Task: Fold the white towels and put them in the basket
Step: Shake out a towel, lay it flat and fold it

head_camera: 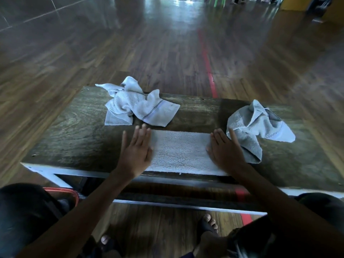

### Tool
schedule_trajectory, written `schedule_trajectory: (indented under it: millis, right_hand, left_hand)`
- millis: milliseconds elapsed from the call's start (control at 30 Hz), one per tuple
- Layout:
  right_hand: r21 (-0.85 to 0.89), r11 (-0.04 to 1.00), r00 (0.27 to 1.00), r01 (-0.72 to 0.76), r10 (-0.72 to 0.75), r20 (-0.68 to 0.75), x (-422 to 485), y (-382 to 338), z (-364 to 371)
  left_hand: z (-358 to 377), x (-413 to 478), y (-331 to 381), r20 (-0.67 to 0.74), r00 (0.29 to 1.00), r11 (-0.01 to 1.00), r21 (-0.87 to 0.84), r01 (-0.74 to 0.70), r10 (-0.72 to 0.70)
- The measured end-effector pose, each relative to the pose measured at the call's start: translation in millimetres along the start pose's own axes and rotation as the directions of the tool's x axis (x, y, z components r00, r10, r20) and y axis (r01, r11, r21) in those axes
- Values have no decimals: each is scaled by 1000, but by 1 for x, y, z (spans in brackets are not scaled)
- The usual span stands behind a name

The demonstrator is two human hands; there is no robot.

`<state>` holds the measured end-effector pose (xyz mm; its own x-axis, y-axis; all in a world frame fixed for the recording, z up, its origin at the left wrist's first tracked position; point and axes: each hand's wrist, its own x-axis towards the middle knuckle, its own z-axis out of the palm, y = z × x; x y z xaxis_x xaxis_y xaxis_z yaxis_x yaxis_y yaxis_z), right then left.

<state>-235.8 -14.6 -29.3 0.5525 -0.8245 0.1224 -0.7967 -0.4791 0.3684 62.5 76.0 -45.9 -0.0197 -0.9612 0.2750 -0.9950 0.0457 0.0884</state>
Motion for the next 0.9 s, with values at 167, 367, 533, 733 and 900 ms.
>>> schedule_trajectory:
  millis: [167, 367, 533, 733, 900]
  right_hand:
    - [-33, 998, 996, 58, -56, 75, 14, 28, -2]
    - [9, 1000, 988, 25, -26, 152, 27, 55, -6]
    - [203, 979, 978, -11, -31, 204, 36, 66, 5]
    - [260, 965, 970, 22, -83, 227, 43, 69, 5]
    - [278, 960, 963, 34, -106, 246, 48, 69, 1]
  left_hand:
    - [0, 4, 106, 18, 994, 944, -315, -95, 106]
    - [19, 13, 172, -122, 979, 894, -401, -197, 161]
    - [30, 17, 182, -194, 957, 900, -339, -273, 217]
    - [35, 13, 194, -268, 925, 882, -316, -349, 270]
    - [34, 4, 198, -218, 899, 893, -166, -418, 380]
